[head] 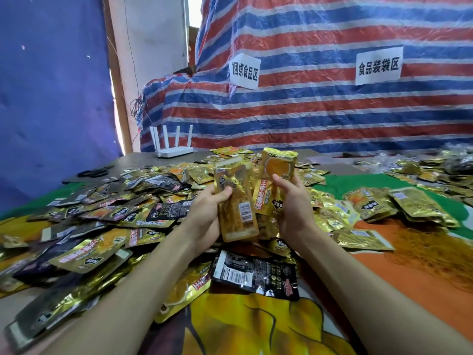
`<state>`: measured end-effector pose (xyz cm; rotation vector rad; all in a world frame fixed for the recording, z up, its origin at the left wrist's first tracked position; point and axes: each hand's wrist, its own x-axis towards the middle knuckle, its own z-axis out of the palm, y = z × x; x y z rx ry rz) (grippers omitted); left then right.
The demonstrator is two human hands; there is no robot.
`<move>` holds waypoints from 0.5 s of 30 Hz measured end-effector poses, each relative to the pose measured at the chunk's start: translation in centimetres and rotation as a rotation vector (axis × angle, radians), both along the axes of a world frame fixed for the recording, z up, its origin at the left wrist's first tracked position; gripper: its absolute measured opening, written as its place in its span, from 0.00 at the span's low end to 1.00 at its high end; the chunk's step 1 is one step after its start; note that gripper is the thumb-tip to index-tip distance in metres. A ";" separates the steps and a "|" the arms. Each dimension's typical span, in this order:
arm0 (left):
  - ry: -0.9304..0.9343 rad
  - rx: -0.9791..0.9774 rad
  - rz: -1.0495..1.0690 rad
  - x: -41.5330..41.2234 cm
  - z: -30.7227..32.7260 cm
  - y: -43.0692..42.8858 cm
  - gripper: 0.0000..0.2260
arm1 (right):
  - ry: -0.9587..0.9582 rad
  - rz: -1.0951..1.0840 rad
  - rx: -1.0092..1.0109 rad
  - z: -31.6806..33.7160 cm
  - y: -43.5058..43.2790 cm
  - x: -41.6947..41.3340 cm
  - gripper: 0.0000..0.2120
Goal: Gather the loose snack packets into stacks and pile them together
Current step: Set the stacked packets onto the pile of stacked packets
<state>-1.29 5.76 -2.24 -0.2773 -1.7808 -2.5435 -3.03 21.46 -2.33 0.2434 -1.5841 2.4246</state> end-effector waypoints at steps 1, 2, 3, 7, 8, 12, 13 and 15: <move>0.017 0.033 0.016 0.0 0.0 0.0 0.10 | 0.002 -0.038 -0.021 0.0 0.1 0.1 0.10; 0.029 0.066 0.026 0.0 0.1 0.0 0.11 | 0.012 -0.084 -0.041 0.0 0.3 0.1 0.10; 0.039 0.102 0.032 0.0 0.1 0.0 0.11 | 0.030 -0.140 -0.058 0.0 0.4 0.1 0.10; 0.064 0.242 0.027 0.2 0.4 -0.4 0.11 | 0.101 -0.413 0.009 0.1 1.1 0.3 0.07; 0.066 0.265 0.021 0.3 0.5 -0.4 0.11 | 0.119 -0.426 0.079 0.0 1.1 0.4 0.08; 0.126 0.235 0.046 0.5 0.2 0.5 0.12 | 0.122 -0.231 0.261 -0.7 -0.5 1.0 0.10; 0.145 0.204 0.055 0.6 0.0 1.0 0.12 | 0.117 -0.184 0.268 -0.8 -1.2 1.1 0.10; 0.160 0.119 0.068 0.6 -0.5 2.1 0.13 | 0.129 -0.172 0.285 -1.2 -2.2 1.2 0.11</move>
